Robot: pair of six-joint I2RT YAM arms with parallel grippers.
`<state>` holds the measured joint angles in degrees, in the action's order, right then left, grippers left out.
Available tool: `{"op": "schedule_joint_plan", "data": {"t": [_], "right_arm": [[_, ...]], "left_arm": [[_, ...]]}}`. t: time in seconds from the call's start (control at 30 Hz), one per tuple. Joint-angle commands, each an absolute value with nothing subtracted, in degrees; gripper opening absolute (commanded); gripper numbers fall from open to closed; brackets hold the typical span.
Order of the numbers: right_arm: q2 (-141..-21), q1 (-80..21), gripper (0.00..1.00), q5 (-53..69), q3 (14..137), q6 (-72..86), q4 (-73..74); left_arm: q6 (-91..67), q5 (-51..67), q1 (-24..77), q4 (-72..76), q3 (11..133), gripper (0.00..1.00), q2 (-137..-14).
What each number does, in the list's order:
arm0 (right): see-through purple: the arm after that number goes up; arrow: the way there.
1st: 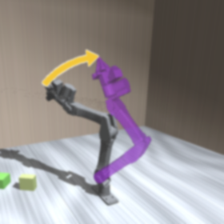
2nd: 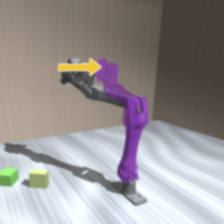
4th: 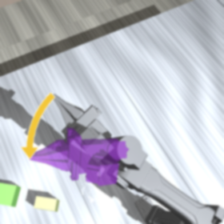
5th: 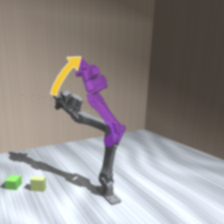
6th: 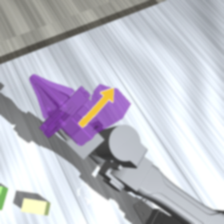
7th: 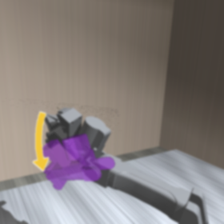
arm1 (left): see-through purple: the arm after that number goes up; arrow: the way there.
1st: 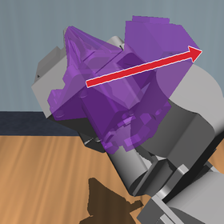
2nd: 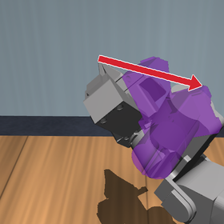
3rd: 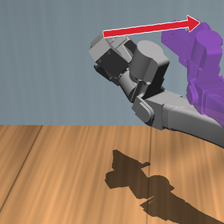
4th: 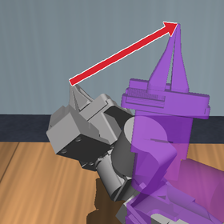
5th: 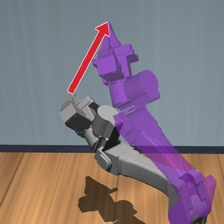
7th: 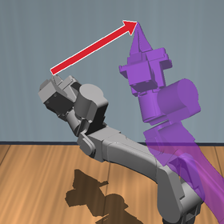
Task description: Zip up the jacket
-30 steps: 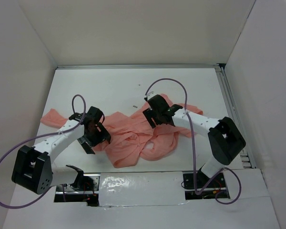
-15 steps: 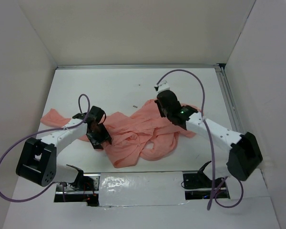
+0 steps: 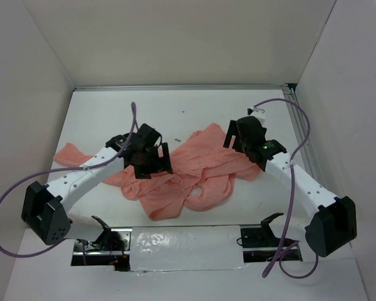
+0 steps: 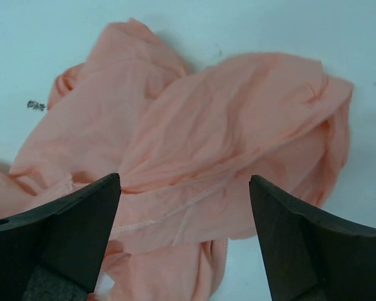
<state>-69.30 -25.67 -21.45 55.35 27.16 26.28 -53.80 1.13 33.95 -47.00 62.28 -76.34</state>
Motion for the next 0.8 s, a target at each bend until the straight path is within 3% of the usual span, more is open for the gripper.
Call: {"op": "schedule_joint_plan", "data": {"t": [0.0, 0.17, 0.4, 0.5, 0.77], "right_arm": [[-65.5, -23.0, 0.91, -18.2, 52.4, 34.2, 28.6], [-66.8, -11.9, 0.97, -6.3, 50.8, 41.9, 29.2], [-73.7, -6.4, 1.0, 2.0, 51.9, 43.0, 25.3], [-76.1, -5.4, 0.99, 4.4, 51.5, 43.0, 23.9], [-79.2, -2.6, 0.99, 6.2, 50.5, 43.5, 21.3]], "left_arm": [[-43.5, -1.6, 39.4, -44.7, 67.6, 0.99, -82.3], [-27.4, 2.5, 42.1, -32.8, 75.6, 0.99, -95.2], [-22.8, 2.6, 42.4, -28.7, 86.4, 0.95, -109.2], [-23.8, 0.4, 41.8, -30.1, 90.9, 0.89, -111.5], [-19.7, 0.6, 40.7, -28.7, 93.1, 0.83, -115.4]]}}
